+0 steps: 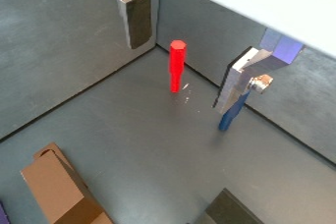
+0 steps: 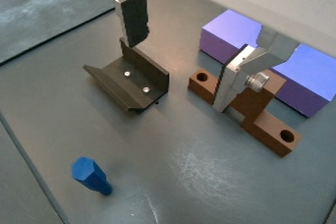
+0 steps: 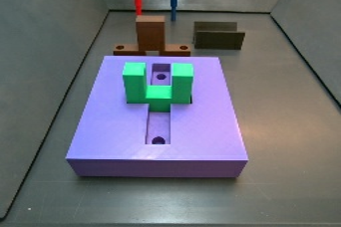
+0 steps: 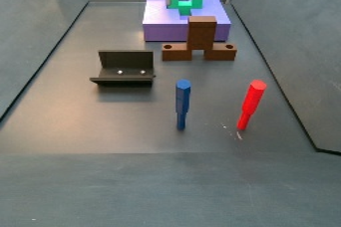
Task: Pick up the brown object. Move up. Move to above the board. Insert the brown object.
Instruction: Pick up the brown object.
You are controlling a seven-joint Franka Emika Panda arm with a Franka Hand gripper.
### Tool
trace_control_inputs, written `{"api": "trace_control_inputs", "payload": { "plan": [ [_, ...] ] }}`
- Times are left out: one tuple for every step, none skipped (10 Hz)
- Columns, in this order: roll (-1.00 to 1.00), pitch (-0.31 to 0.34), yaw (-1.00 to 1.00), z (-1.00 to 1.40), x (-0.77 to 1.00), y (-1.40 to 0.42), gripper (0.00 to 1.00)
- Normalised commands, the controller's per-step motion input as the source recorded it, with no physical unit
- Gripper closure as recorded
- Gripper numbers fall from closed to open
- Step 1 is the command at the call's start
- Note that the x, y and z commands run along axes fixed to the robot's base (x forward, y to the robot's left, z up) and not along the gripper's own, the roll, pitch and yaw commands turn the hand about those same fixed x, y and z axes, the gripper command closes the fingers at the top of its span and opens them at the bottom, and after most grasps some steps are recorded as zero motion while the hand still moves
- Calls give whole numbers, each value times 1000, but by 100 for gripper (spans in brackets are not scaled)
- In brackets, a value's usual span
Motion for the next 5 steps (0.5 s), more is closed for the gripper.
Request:
{"api": "trace_control_inputs", "payload": {
  "plan": [
    [-6, 0, 0, 0, 54, 0, 0],
    [-36, 0, 0, 0, 71, 0, 0],
    [-13, -13, 0, -29, -91, 0, 0],
    [-86, -44, -20, -149, -149, 0, 0],
    [-53, 0, 0, -63, 0, 63, 0]
  ]
}}
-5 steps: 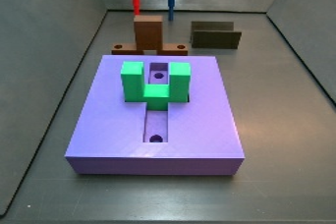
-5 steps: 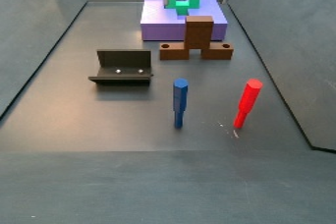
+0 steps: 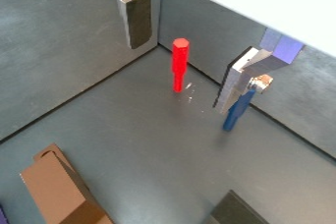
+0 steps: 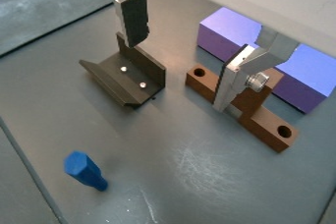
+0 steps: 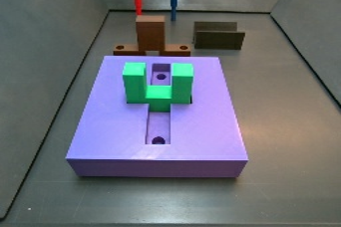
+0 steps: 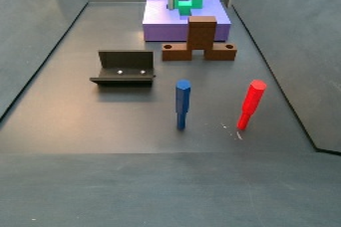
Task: Pick up the brown object. Move up. Move to above the board. Insert the brown object.
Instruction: Pick up the brown object.
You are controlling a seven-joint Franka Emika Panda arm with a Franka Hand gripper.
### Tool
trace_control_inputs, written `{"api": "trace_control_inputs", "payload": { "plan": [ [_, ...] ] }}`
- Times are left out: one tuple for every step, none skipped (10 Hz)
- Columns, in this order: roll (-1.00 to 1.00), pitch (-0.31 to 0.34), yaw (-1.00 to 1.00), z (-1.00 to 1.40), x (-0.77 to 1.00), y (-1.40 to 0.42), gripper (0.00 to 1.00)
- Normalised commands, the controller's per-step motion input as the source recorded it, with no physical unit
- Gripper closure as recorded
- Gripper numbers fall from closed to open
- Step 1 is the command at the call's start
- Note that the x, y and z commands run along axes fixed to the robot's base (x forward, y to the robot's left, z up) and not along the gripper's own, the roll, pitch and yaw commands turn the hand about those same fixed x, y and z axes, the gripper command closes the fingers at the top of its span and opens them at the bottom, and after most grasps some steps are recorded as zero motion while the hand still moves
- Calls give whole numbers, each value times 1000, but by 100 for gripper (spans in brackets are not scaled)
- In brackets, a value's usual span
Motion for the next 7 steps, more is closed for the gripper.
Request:
{"api": "trace_control_inputs", "payload": {
  "plan": [
    [-61, -21, 0, -89, 0, 94, 0],
    [-50, 0, 0, -6, 51, -26, 0],
    [-63, 0, 0, 0, 0, -117, 0],
    [29, 0, -86, -77, 0, -1000, 0],
    [66, 0, -154, -311, -89, -1000, 0],
    [70, 21, -54, -446, 0, -1000, 0],
    [57, 63, -106, -634, 83, -1000, 0]
  ]
}}
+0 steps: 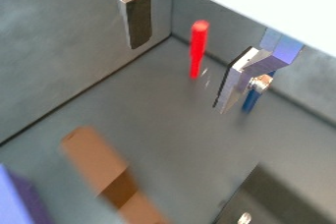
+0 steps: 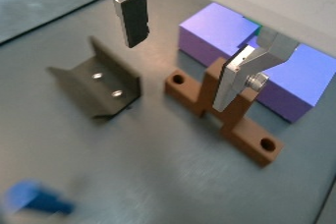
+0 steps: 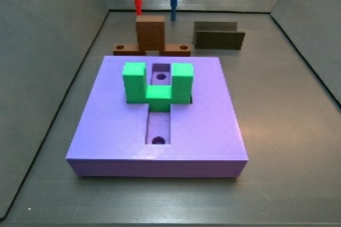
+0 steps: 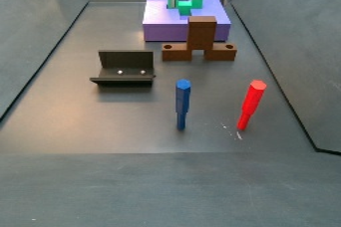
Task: Pick up the brown object. Move up. Move to above the board. Insert the brown object.
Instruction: Pick up the brown object.
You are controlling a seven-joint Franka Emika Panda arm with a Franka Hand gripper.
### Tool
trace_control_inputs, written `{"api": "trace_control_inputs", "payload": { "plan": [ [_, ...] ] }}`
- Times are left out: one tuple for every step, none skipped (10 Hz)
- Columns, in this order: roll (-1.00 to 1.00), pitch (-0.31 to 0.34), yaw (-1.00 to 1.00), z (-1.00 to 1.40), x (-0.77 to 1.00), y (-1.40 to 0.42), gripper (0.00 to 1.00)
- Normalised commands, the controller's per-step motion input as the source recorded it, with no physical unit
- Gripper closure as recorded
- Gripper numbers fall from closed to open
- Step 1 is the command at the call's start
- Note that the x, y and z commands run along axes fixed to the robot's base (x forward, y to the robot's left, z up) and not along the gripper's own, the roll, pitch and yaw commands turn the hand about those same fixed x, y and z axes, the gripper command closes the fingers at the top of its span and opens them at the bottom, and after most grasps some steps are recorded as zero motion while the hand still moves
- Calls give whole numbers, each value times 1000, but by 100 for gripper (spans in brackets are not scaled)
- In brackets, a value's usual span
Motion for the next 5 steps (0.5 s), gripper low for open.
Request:
{"api": "trace_control_inputs", "payload": {
  "plan": [
    [0, 60, -111, -720, 134, -834, 0],
    [-10, 43, -71, -714, 86, -794, 0],
    [20, 0, 0, -466, -3, -803, 0],
    [149, 0, 0, -229, -83, -680, 0],
    [124, 0, -126, -6, -360, -409, 0]
  ]
}}
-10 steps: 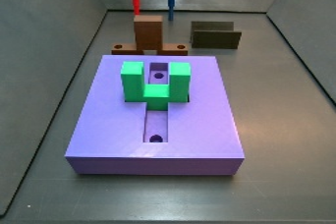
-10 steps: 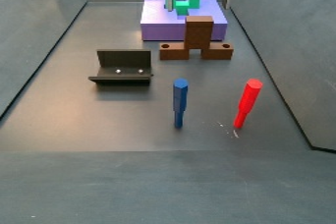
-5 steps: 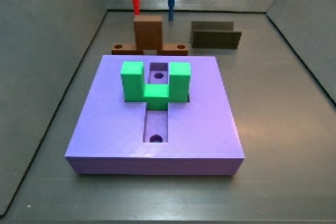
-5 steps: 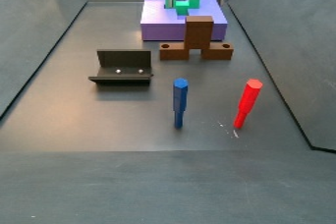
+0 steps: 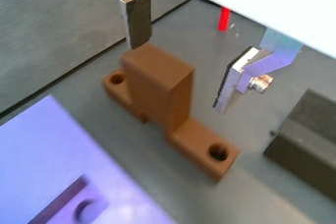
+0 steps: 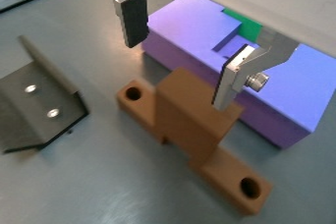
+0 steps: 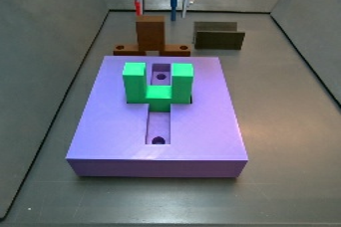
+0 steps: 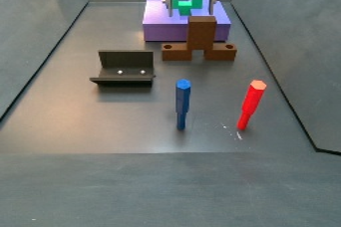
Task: Pick up the brown object. Move up. Move to above the board. Insert the brown object.
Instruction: Pick up the brown object.
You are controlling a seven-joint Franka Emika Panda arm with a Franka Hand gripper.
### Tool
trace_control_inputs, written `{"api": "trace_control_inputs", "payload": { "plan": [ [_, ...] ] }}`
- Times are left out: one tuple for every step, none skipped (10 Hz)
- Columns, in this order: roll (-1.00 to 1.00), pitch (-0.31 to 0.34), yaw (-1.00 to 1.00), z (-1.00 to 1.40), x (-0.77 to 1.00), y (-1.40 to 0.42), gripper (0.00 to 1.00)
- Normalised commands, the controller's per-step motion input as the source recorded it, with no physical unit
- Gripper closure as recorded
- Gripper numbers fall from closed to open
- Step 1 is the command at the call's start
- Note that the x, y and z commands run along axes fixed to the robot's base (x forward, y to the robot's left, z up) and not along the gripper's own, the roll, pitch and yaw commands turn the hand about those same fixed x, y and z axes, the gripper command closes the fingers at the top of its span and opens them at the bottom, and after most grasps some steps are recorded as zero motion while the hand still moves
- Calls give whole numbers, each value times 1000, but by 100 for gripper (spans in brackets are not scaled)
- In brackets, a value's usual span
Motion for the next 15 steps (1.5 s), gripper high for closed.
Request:
{"api": "trace_control_inputs", "payload": {
  "plan": [
    [11, -84, -89, 40, -454, -106, 0],
    [1, -74, 0, 0, -289, 0, 0],
    [34, -110, 0, -9, -303, 86, 0],
    [0, -64, 103, -63, -51, 186, 0],
    [0, -31, 100, -126, 0, 74, 0],
    [0, -4, 123, -74, 0, 43, 0],
    [0, 0, 97, -103, 0, 0, 0],
    [10, 0, 37, -137, -9, 66, 0],
    [9, -17, 103, -186, -109, 206, 0],
    [1, -4, 186, -189, 0, 169, 0],
    [0, 0, 106, -226, 0, 0, 0],
    [0, 0, 0, -240, 46, -89, 0],
    [73, 0, 0, -320, 26, -131, 0],
    [84, 0, 0, -331, 0, 0, 0],
    [104, 0, 77, -309, 0, 0, 0]
  ]
}}
